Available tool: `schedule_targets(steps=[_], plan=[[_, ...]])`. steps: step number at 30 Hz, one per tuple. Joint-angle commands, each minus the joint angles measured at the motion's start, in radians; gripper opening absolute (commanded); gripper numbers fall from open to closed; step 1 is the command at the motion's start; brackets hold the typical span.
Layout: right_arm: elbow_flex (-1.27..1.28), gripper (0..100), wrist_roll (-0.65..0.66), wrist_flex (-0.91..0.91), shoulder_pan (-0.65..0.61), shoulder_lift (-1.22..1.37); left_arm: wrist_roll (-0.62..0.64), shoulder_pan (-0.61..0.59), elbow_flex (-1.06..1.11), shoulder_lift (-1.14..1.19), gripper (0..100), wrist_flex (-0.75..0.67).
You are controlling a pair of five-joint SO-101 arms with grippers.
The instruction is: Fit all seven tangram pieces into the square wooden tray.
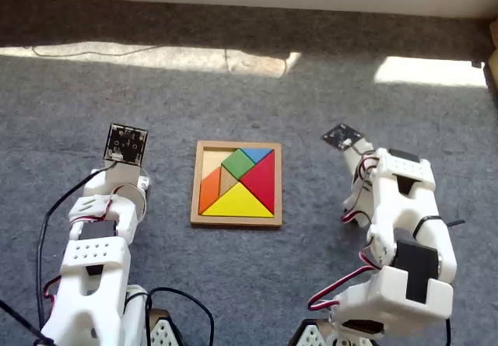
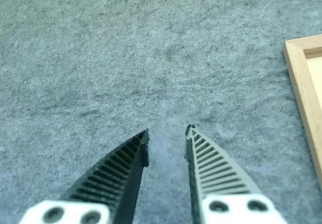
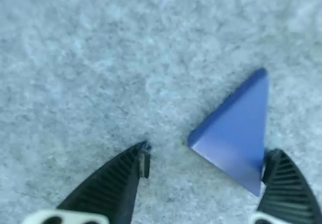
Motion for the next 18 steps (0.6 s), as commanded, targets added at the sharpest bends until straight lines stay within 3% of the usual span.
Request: schedule_targets(steps=[1,9,12,18], plan=[[-0.064,33.9,0.003,-0.025,0.008,0.053,0.006,0.019,-0.010,-0.022,13,-0.002],[-0.116,33.9,-0.008,-0.025,-0.005,0.108,0.006,0.019,-0.010,-0.022,13,-0.002],[-0.148,33.7,-0.069,-0.025,-0.018,0.147,0.006,0.019,-0.010,-0.022,13,-0.002],[-0.231,23.4,-0.161,-0.025,-0.035,0.205,0.006,0.019,-0.010,-0.022,13,-0.002]])
